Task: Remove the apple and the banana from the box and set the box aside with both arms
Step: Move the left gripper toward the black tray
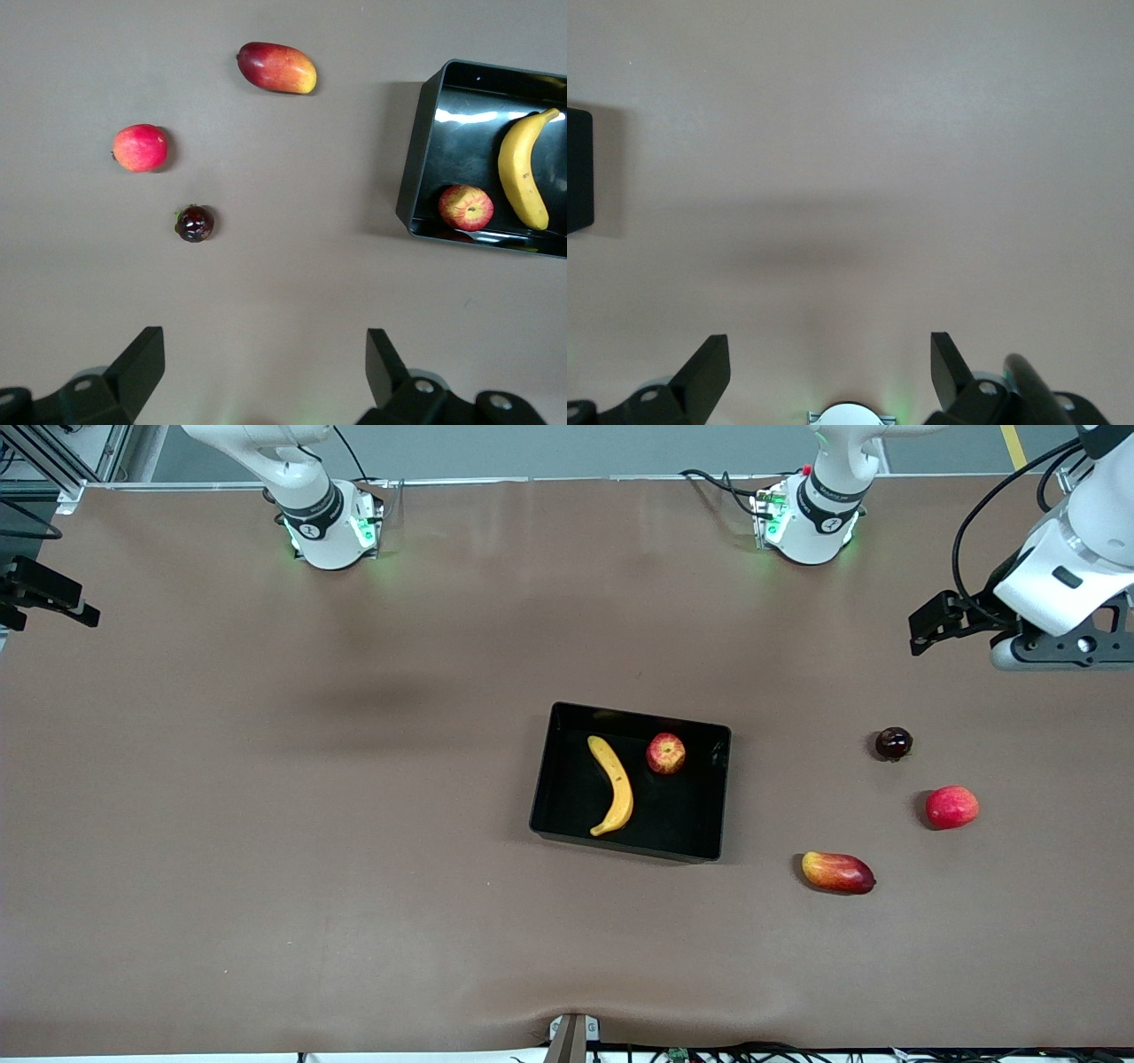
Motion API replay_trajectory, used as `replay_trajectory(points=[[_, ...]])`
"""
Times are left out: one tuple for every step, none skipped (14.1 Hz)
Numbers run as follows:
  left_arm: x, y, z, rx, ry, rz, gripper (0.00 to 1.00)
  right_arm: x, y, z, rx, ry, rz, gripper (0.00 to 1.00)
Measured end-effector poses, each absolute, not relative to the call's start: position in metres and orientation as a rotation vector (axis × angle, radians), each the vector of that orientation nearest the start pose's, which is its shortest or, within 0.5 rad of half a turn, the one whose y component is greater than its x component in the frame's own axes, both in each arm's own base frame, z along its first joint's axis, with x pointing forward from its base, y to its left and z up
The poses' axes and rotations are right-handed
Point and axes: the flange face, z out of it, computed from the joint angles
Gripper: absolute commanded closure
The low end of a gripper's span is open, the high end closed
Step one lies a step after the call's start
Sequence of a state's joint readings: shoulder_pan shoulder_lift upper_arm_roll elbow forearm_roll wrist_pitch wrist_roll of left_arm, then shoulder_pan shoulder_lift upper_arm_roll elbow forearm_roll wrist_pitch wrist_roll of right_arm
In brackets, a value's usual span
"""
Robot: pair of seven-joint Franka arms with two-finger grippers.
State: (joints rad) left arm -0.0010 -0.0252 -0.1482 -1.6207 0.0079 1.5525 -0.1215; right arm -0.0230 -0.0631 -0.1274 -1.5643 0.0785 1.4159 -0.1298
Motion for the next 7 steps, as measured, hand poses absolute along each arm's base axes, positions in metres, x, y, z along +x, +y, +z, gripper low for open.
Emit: replay_trajectory(points=[[0.541, -0.084, 0.610, -3.124, 0.052, 0.063, 0.00, 0.514, -0.071, 0.649, -3.042, 0.017, 0.111, 0.00], [0.544, -0.089, 0.607, -3.126, 0.064, 0.051, 0.00, 0.514, -0.071, 0.649, -3.042, 0.018, 0.111, 0.00], [0.547, -0.093, 0.605, -3.129, 0.076, 0.034, 0.00, 0.514, -0.071, 0.649, -3.042, 0.018, 0.111, 0.00], [0.550, -0.097, 0.604, -3.132, 0.082, 0.009, 0.00, 0.514, -0.071, 0.649, -3.042, 0.018, 0.111, 0.00], [0.553, -0.105, 0.604, -3.137, 0.067, -0.027, 0.00, 0.514, -0.071, 0.649, -3.042, 0.018, 0.111, 0.00], [0.555, -0.119, 0.602, -3.144, 0.025, -0.058, 0.00, 0.514, -0.071, 0.649, -3.042, 0.019, 0.111, 0.00], [0.557, -0.136, 0.599, -3.151, -0.019, -0.086, 0.00, 0.514, -0.071, 0.648, -3.042, 0.019, 0.111, 0.00]])
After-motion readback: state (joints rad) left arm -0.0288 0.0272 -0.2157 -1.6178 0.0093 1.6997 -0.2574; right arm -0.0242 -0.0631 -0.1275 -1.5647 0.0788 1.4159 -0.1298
